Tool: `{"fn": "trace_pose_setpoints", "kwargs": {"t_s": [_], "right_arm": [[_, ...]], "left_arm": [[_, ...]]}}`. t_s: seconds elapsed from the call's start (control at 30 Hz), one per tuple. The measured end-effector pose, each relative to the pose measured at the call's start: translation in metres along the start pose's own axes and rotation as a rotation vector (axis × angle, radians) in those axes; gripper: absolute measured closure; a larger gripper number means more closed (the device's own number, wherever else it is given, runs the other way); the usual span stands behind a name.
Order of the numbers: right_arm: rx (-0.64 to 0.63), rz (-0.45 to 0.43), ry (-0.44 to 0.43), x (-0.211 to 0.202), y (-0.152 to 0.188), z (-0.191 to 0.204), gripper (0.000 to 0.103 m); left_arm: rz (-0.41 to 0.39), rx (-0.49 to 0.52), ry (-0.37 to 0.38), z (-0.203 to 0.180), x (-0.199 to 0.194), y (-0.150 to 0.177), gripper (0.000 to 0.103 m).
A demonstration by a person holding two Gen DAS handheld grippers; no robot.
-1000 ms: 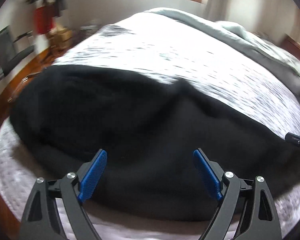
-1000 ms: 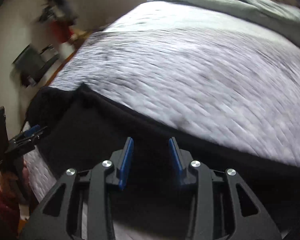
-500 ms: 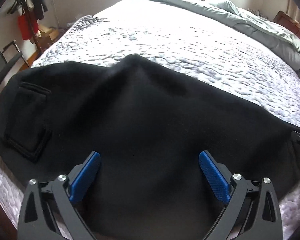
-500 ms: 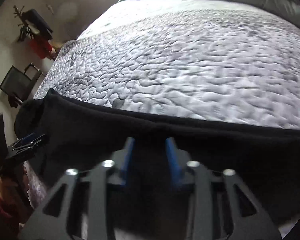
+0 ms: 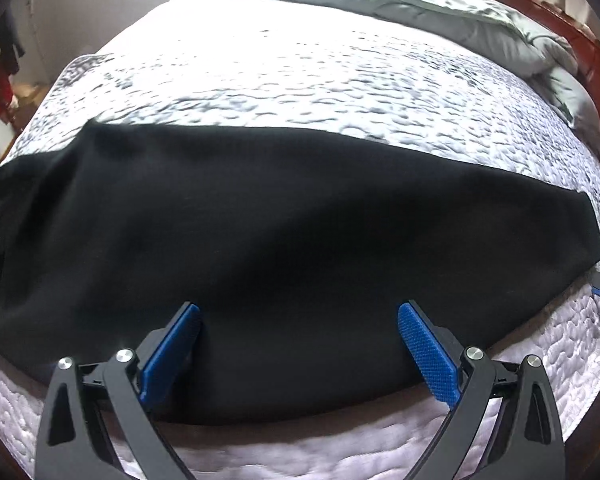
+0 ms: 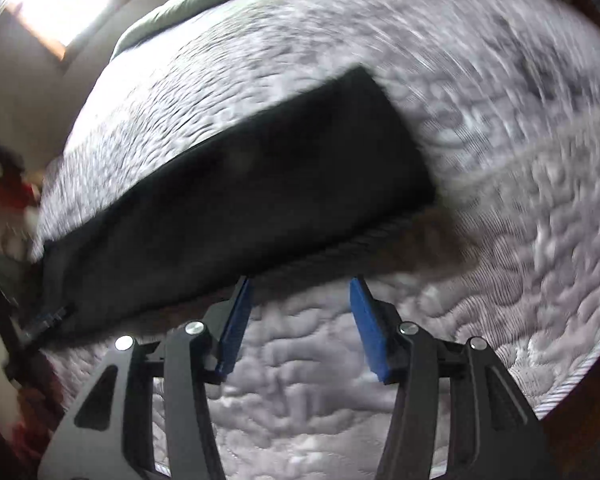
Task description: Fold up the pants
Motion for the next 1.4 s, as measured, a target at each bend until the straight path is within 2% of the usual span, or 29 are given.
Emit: {"fn": "trace_pose_setpoints", "kwargs": {"t_s": [0.13,0.37,0.47,0.53,0.63,0.7,0.73,0.87,1.0,1.1,1.17,1.2,1.23,1.3,1.4], "right_arm": [[0.047,-0.033,-0.099,0.002,-0.008,-0.027,0.053],[0.111,-0.051,-0.289,0.011,-0.036,-0.049,0.05],[0.125,-0.054,-0.351,0.013,-0.044,-0.057,0.055],[0.116,-0.071,-0.377,0.01,-0.045,-0.058,0.066],[0.105,-0.095,-0.438,0.002,-0.05,-0.06,0.064],[0.123,-0.062,-0.407,0.007,-0.047,-0.065,0.059],[0.127,-0.041,-0.385,0.009,-0.044,-0.068,0.06],[0.095,-0.029,-0.359,0.004,-0.037,-0.063,0.05],[0.08,-0.023,-0.366,0.007,-0.039,-0.053,0.042],[0.08,-0.039,-0.379,0.011,-0.051,-0.046,0.041],[0.075,-0.051,-0.371,0.014,-0.06,-0.036,0.049],[0.072,-0.063,-0.388,0.013,-0.062,-0.032,0.065],[0.065,-0.07,-0.418,0.012,-0.062,-0.029,0.077],[0.051,-0.09,-0.471,0.004,-0.065,-0.023,0.083],[-0.009,-0.132,-0.446,-0.021,-0.067,-0.014,0.088]], "left_arm": [[0.006,0.01,-0.006,-0.007,0.0,-0.001,0.004],[0.015,-0.005,-0.032,-0.001,0.003,-0.002,0.004],[0.02,0.001,-0.057,-0.003,0.006,-0.003,0.004],[0.018,0.003,-0.059,-0.004,0.006,-0.002,0.004],[0.017,0.003,-0.047,-0.002,0.006,-0.002,0.004],[0.018,0.0,-0.05,-0.002,0.006,-0.001,0.004],[0.019,0.0,-0.053,-0.002,0.006,-0.002,0.004],[0.015,-0.003,-0.056,-0.003,0.006,-0.001,0.004],[0.019,-0.002,-0.062,-0.004,0.006,0.0,0.004],[0.023,-0.014,-0.043,-0.001,0.003,0.001,0.004],[0.022,-0.038,-0.029,0.004,0.0,0.002,0.004],[0.021,-0.047,-0.028,0.007,-0.001,0.003,0.004],[0.021,-0.058,-0.032,0.01,-0.002,0.004,0.004],[0.017,-0.091,-0.057,0.019,-0.004,0.005,0.004],[0.009,-0.136,-0.065,0.033,-0.009,0.006,0.004]]}}
Point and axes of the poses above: each gripper's, at about its wrist camera, not at the fingertips, and x roughly the way its jaws point, z to its left, y to its underside, the point moved 3 cm from there along x, roughly the way its jaws point, and after that the axes turned 15 degrees about z, right-handed, at the moved point
